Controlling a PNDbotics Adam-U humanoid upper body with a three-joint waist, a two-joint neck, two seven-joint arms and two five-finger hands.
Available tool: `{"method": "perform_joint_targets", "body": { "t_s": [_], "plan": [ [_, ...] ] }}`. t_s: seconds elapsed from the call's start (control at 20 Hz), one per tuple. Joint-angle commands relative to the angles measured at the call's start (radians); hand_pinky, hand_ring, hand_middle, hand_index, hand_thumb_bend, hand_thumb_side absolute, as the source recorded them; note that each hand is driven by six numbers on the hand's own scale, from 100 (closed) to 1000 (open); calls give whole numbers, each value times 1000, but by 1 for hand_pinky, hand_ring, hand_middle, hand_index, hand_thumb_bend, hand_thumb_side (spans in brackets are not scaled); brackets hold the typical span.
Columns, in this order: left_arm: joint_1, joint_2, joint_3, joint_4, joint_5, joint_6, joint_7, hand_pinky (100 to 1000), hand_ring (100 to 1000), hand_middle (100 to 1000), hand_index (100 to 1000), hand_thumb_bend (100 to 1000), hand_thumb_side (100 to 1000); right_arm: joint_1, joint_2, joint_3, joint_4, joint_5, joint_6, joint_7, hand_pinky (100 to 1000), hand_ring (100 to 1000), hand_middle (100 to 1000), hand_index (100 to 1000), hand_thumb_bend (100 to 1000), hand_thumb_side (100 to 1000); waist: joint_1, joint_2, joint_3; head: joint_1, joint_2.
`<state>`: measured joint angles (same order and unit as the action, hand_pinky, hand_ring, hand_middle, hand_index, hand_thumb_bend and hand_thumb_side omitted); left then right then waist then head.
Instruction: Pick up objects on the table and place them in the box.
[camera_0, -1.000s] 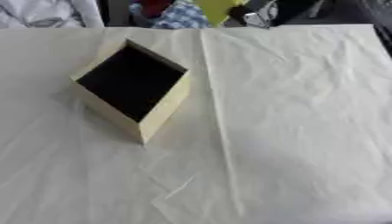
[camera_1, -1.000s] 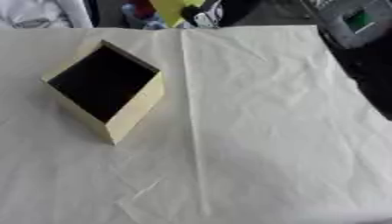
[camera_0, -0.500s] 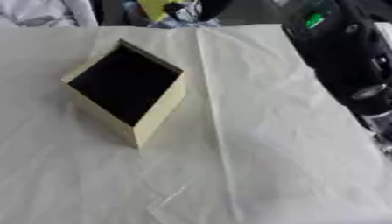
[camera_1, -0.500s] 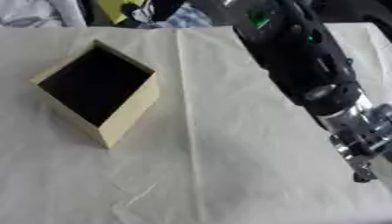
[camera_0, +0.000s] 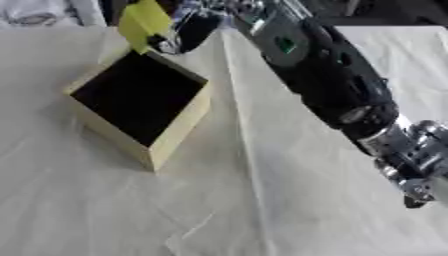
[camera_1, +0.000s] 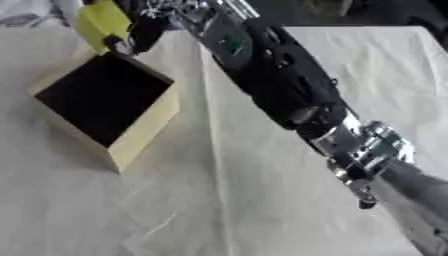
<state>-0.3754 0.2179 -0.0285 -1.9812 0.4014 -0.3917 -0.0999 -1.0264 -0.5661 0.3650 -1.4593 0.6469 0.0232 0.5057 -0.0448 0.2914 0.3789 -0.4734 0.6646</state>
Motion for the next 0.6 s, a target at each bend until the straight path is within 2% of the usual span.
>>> {"method": "perform_joint_targets", "body": {
  "t_s": [0.05,0.6],
  "plan": [
    [-18,8,-3,-19,26,-18,-8,717,780,831,698,100,699,-19,16,4,25,42,-13,-10,580,624,528,608,100,100,5,-14,4,-12,-12],
    [-21,6,-5,-19,40,-14,-35,717,782,834,697,100,705,10,73,57,51,103,-58,4,614,655,536,635,100,100,1,-5,6,-9,-14]
  ]
}}
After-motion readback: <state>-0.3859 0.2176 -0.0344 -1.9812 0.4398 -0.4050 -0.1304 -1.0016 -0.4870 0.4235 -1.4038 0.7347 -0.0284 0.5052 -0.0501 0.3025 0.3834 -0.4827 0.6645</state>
